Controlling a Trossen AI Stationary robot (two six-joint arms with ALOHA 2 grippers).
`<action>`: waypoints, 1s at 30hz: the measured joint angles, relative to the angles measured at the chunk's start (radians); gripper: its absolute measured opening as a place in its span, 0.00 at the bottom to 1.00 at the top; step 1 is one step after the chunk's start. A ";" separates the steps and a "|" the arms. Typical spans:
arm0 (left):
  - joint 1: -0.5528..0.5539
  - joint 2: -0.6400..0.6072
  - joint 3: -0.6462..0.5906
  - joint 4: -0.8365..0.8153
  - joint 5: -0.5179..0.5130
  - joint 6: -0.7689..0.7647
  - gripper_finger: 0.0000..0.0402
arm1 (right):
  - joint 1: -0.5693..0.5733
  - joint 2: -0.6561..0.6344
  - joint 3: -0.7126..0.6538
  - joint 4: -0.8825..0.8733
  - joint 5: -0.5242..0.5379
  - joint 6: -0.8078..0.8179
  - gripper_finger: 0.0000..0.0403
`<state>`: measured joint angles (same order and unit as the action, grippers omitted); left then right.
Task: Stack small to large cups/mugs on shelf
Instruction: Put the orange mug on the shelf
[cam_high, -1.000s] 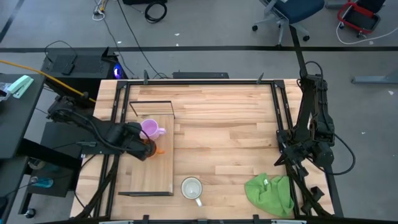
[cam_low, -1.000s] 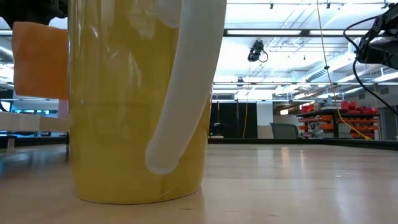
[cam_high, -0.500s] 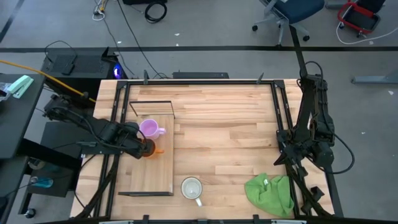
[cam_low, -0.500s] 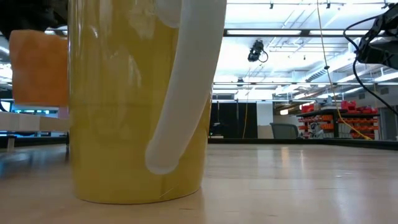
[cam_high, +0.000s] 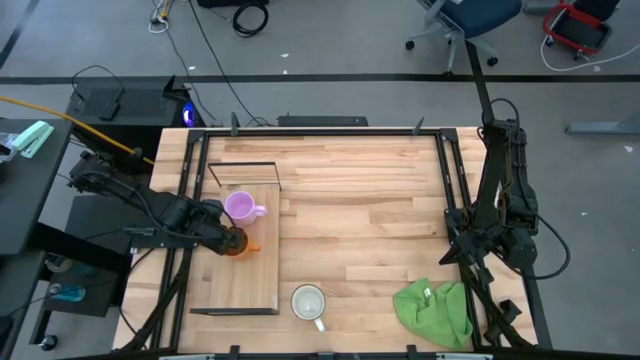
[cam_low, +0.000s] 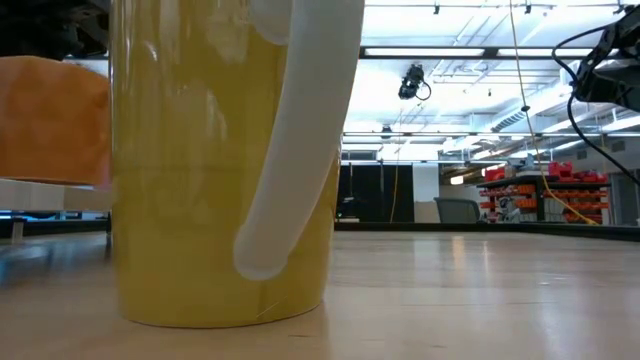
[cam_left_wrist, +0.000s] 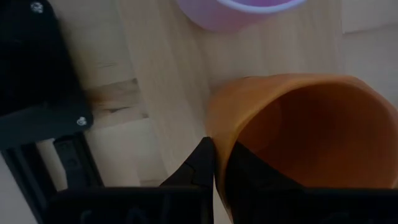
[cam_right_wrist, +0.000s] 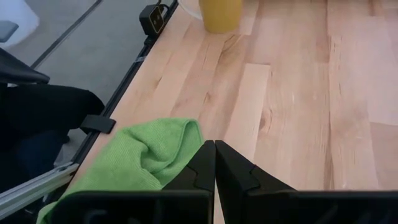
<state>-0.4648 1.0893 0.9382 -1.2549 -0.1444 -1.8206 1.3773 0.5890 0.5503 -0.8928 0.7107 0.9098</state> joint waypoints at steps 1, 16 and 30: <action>0.000 0.001 0.000 -0.003 0.000 -0.003 0.06 | 0.000 0.000 0.000 0.000 0.000 0.002 0.04; 0.001 0.003 -0.030 0.006 -0.001 -0.054 0.06 | 0.000 0.000 0.000 0.000 0.000 0.004 0.04; 0.001 0.002 -0.060 0.034 -0.002 -0.053 0.07 | 0.000 0.000 0.000 0.000 -0.001 0.005 0.04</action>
<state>-0.4641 1.0908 0.8787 -1.2213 -0.1463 -1.8734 1.3775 0.5889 0.5503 -0.8931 0.7101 0.9144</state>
